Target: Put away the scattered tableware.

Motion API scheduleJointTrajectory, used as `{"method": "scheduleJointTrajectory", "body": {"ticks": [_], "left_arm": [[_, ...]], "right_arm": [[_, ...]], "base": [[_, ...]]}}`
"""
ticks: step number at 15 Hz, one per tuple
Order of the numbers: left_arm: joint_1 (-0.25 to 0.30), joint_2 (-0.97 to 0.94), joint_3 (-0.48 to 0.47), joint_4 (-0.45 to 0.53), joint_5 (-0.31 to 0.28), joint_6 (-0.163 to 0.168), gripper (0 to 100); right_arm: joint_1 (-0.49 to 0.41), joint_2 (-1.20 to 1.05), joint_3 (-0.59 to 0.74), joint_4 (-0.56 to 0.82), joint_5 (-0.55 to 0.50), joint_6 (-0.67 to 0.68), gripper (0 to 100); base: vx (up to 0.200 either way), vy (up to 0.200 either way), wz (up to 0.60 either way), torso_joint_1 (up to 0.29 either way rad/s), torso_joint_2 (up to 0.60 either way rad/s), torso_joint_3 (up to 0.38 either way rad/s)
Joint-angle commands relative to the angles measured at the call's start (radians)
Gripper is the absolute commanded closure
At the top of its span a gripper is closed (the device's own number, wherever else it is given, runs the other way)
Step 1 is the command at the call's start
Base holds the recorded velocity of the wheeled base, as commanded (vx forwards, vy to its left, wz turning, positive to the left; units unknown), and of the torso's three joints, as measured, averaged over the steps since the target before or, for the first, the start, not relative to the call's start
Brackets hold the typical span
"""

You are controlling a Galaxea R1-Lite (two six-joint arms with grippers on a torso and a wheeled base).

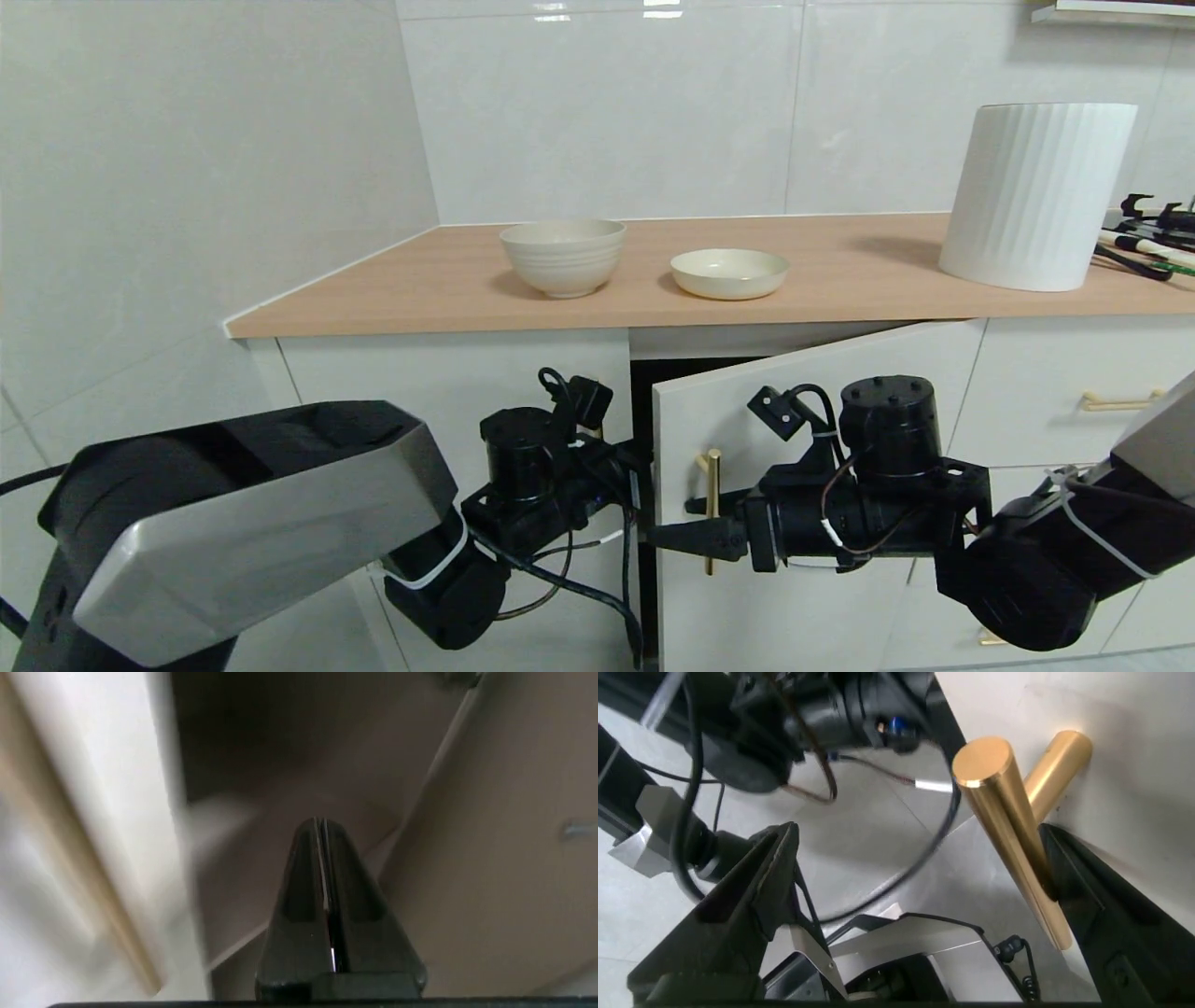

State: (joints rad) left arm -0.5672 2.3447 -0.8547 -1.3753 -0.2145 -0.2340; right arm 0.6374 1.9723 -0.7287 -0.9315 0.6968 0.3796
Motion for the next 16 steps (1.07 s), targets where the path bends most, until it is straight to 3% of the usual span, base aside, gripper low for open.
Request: {"method": "scheduleJointTrajectory", "body": {"ticks": [1, 8, 12, 16], "left_arm": [[-0.013, 0.012, 0.003, -0.018, 0.001, -0.001, 100], [-0.046, 0.005, 0.045, -0.077, -0.003, -0.001, 100], [-0.051, 0.004, 0.046, -0.077, -0.003, -0.001, 100], [-0.065, -0.007, 0.054, -0.077, -0.003, -0.002, 100]], "right_arm": [[-0.004, -0.004, 0.005, -0.001, -0.002, -0.002, 0], [-0.048, -0.032, 0.045, -0.003, -0.028, -0.073, 0], [-0.058, -0.052, 0.101, -0.010, -0.191, -0.110, 0], [-0.079, -0.199, 0.235, -0.007, -0.148, -0.103, 0]], "base": [[0.000, 0.000, 0.00, 0.000, 0.00, 0.000], [0.000, 0.000, 0.00, 0.000, 0.00, 0.000], [0.000, 0.000, 0.00, 0.000, 0.00, 0.000], [0.000, 0.000, 0.00, 0.000, 0.00, 0.000]]}}
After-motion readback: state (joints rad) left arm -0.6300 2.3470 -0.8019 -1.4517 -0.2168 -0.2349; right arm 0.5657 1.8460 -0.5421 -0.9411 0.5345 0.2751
